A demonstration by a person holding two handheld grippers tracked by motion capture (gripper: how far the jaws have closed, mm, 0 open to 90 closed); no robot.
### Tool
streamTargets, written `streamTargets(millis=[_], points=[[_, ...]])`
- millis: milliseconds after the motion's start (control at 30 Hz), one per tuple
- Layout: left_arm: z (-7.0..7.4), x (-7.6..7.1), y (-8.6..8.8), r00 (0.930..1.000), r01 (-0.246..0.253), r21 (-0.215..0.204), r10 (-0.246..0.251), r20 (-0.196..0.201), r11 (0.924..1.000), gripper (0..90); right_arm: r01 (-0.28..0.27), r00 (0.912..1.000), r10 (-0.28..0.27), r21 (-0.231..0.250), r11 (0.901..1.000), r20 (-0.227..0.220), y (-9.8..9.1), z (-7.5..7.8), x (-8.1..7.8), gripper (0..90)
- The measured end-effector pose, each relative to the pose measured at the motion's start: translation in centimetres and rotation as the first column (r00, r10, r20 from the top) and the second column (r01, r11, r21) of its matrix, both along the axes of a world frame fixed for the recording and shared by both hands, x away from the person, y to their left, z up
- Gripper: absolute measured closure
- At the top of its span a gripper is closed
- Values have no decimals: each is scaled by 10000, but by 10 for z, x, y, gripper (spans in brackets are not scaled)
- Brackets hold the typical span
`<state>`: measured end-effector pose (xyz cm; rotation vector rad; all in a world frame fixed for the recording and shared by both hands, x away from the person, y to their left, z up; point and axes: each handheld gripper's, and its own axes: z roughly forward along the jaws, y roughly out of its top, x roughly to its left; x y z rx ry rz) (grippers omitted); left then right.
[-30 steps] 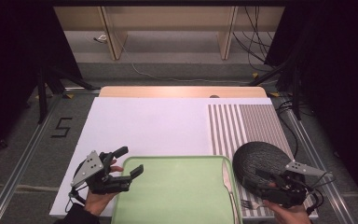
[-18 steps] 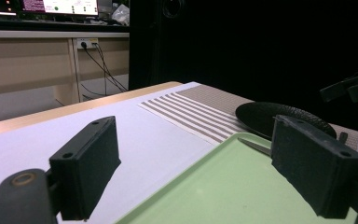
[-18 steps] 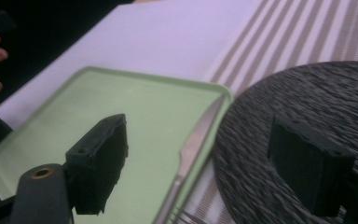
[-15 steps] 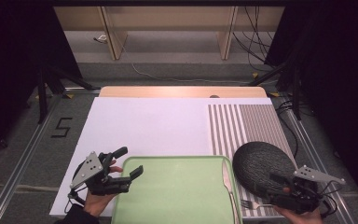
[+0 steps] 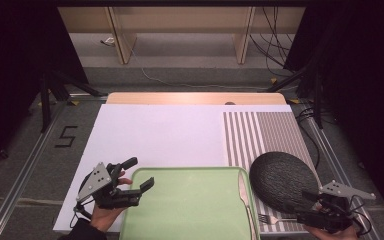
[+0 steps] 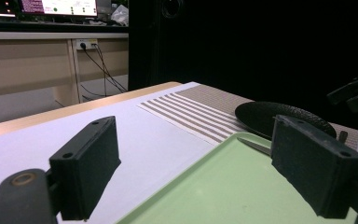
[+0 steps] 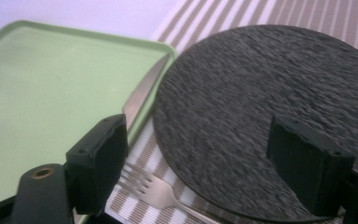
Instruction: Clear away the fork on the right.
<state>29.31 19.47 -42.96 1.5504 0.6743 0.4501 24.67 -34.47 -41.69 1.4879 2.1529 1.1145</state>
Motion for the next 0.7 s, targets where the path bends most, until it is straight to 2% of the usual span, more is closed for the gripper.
streamTargets(millis=[167,267,400,500,700], points=[[0,0,0,10000,-17,-17,17,-12,10000,150,310,9995,-313,-357,9989,-77,-7,-2,-1,234],[0,1,0,10000,-9,13,9,-5,10000,150,597,9978,-612,-590,9965,-240,-13,-5,-3,291],[0,1,0,10000,-12,3,12,-13,10000,150,972,9944,-997,-673,9930,-349,-26,-8,-6,416],[0,1,-1,10000,-8,11,8,-11,10000,150,1405,9884,-1439,-674,9878,-484,-35,-10,-9,470],[0,1,-1,10000,-15,17,15,-12,10000,150,2083,9727,-2190,-1274,9697,-763,-45,-15,-9,605]])
